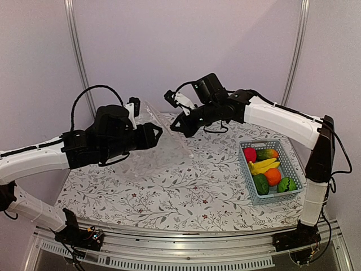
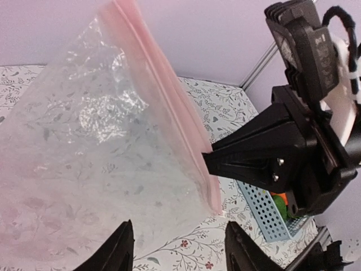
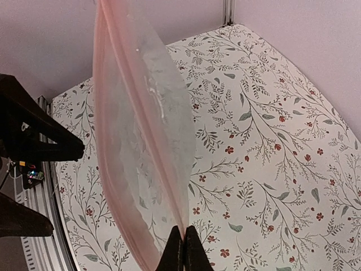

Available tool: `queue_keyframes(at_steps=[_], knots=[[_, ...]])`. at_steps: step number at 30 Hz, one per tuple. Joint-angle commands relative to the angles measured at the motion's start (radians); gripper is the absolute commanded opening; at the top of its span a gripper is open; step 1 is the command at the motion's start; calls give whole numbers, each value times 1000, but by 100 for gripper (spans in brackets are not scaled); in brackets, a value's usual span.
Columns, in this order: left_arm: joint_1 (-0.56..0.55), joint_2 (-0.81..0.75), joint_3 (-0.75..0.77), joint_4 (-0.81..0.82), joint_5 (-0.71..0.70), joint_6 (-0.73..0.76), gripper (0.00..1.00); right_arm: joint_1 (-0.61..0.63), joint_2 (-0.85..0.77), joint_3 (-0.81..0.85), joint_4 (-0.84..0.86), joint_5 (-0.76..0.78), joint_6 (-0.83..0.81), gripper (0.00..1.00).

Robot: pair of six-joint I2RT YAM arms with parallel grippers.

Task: Place the food in the zip-top bag and seal the zipper
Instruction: Open the zipper food storage bag.

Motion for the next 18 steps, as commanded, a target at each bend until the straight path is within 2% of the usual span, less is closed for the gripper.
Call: queue_keyframes(at_steps=[1, 7, 12, 18], knots=[[-12, 7, -3, 69, -132, -83, 56, 50, -12, 16, -3, 89, -9, 0], [-14, 62, 56, 38, -163, -121, 57, 83, -27, 16, 12, 212, 6, 0], [-15, 78, 67, -3, -204, -190, 57, 84, -48, 15, 18, 238, 19, 0], [-17, 98, 108, -34, -249, -202, 48, 84, -80, 12, 26, 252, 31, 0]])
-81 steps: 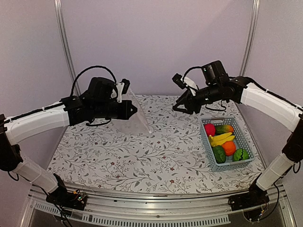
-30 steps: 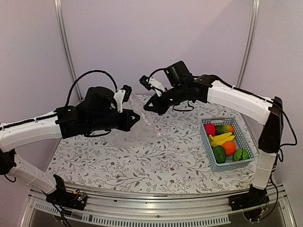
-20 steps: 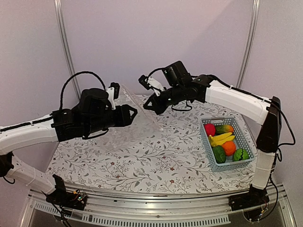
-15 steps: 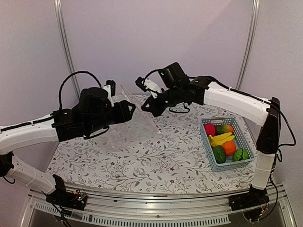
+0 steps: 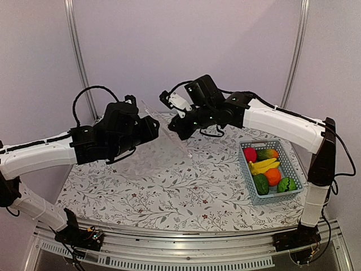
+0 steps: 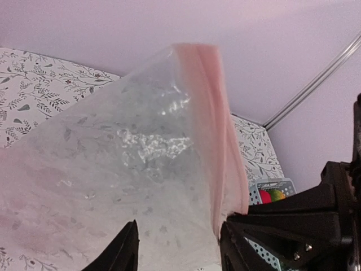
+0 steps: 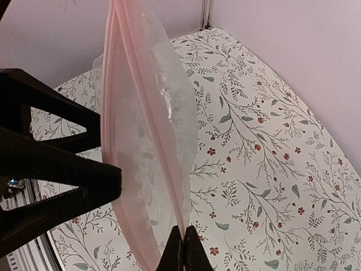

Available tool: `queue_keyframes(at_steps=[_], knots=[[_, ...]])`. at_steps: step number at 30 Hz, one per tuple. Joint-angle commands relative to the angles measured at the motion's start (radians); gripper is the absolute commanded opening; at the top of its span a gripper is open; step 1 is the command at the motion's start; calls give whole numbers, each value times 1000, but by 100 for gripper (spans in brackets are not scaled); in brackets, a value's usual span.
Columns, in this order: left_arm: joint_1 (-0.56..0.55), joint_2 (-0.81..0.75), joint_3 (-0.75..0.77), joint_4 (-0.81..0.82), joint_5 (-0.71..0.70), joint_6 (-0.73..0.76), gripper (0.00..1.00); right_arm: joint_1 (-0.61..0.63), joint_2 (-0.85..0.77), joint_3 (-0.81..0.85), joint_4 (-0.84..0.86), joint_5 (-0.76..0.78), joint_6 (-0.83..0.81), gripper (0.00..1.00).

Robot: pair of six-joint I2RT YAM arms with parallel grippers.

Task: Place the food in the zip-top bag and seal the zipper
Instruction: Open the zipper food storage bag.

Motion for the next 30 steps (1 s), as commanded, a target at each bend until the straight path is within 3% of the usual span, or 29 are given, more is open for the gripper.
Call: queue_keyframes(at_steps=[1, 4, 8, 16, 21, 25, 27, 30], knots=[[-17, 21, 56, -34, -57, -21, 43, -1, -70, 9, 25, 35, 20, 0], [-15, 43, 89, -39, -73, -17, 36, 3, -86, -1, 33, 80, 19, 0], [-14, 87, 167, -55, -82, 7, 49, 21, -110, -31, 52, 134, -7, 0], [-10, 147, 228, -14, -82, 32, 44, 39, -155, -65, 72, 192, -25, 0], [-4, 179, 228, 21, -87, 42, 21, 40, -167, -84, 82, 218, -13, 0], [-3, 192, 251, -30, -82, 31, 6, 31, -164, -91, 109, 374, -12, 0], [-8, 171, 231, -26, -47, 22, 0, -4, -165, -97, 112, 373, -4, 0], [-24, 112, 142, 92, 40, 44, 0, -72, -181, -118, 125, 322, 12, 0]])
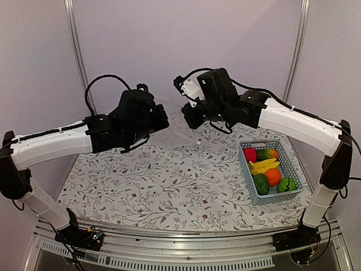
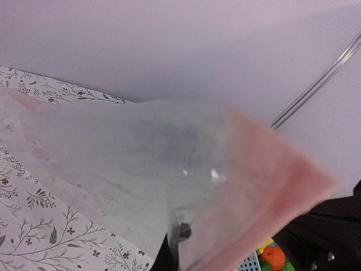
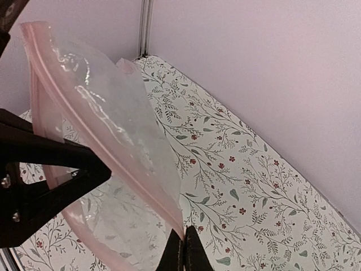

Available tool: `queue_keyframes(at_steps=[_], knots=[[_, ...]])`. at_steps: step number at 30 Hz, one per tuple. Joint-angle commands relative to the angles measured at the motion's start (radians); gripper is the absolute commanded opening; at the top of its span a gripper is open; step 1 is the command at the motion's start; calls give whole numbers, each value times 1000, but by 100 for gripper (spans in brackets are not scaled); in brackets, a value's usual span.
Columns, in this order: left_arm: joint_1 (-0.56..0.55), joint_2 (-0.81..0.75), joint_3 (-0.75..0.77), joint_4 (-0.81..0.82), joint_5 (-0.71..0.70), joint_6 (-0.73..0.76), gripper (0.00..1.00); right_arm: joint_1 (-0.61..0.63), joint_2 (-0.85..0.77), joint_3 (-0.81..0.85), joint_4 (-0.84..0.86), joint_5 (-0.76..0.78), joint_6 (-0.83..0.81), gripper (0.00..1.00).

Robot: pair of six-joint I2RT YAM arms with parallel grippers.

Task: Place the food in the zip-top bag and seal the zipper
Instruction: Open the zipper food storage bag.

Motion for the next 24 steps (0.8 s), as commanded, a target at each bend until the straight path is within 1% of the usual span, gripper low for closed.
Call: queue_keyframes(at_steps=[1, 3, 5, 6, 7, 8, 10, 14, 17, 18, 20, 24], knots=[[-26, -80, -99, 132, 120, 30, 0, -93, -50, -33, 35, 4, 23, 0], [-30, -86, -108, 143, 161, 43, 0, -108, -57, -46, 37, -70, 6, 0], [-30, -70, -83, 101, 182, 58, 0, -108, -71, -59, 37, -164, -31, 0], [-32, -60, -72, 87, 197, 71, 0, -108, -77, -61, 34, -209, -40, 2], [-33, -51, -63, 82, 212, 82, 0, -107, -81, -63, 32, -240, -48, 5], [-35, -45, -59, 82, 225, 89, 0, -107, -85, -62, 27, -299, -50, 10], [-40, -34, -54, 84, 236, 97, 0, -102, -87, -62, 13, -363, -70, 20], [-55, -29, -55, 99, 241, 126, 0, -67, -71, -61, -15, -387, -104, 33], [-65, -35, -51, 99, 243, 156, 0, -49, -40, -56, -26, -346, -115, 36], [-68, -38, -50, 97, 240, 163, 0, -48, -31, -51, -26, -314, -111, 35], [-74, -49, -54, 90, 236, 171, 0, -50, -3, -35, -24, -209, -77, 29], [-79, -76, -75, 55, 204, 148, 0, -82, 22, 7, -7, -49, -13, 4]])
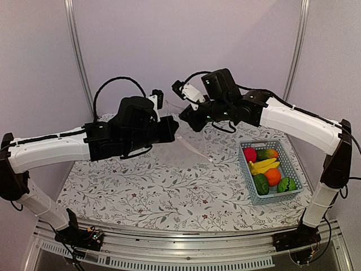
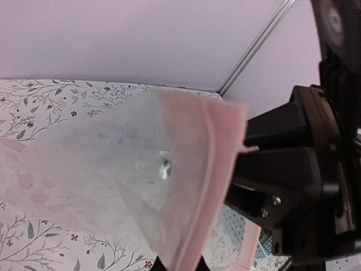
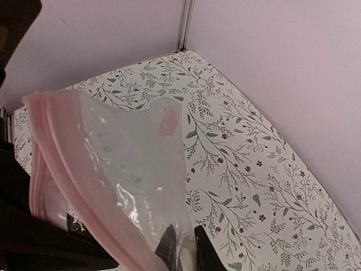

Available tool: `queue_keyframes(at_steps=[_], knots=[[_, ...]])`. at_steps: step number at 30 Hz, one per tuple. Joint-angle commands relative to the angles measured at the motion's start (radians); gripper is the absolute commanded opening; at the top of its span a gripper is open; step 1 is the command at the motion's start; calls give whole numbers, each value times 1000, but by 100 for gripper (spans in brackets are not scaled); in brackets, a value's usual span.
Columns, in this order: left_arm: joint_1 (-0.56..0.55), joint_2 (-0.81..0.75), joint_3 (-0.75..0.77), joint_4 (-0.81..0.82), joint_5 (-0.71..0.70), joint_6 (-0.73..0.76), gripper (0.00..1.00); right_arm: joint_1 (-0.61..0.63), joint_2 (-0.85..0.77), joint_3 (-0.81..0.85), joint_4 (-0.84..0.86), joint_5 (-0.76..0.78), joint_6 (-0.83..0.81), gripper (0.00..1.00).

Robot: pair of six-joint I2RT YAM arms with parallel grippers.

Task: Place the food in the zip-top bag and seal the zipper
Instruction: Open the zipper food storage bag.

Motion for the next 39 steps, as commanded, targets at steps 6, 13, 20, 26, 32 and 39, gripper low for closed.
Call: queue_keyframes(at_steps=[6, 13, 20, 26, 32, 39], knots=[[-21, -77, -40, -45, -42, -10, 0, -78, 41, 81, 28, 354, 69, 0], [-18, -61, -50, 8, -93, 29, 28, -78, 29, 35, 37, 279, 74, 0], [-21, 90, 17, 68, -163, -75, 64, -65, 34, 38, 49, 291, 123, 0], [-60, 140, -49, 349, -112, -69, 65, -65, 41, 34, 53, 337, 165, 0], [-114, 159, -79, 451, -149, -52, 63, -65, 46, 24, 57, 342, 166, 0], [-138, 174, -66, 422, -203, -98, 62, -64, 54, 28, 58, 334, 201, 0]])
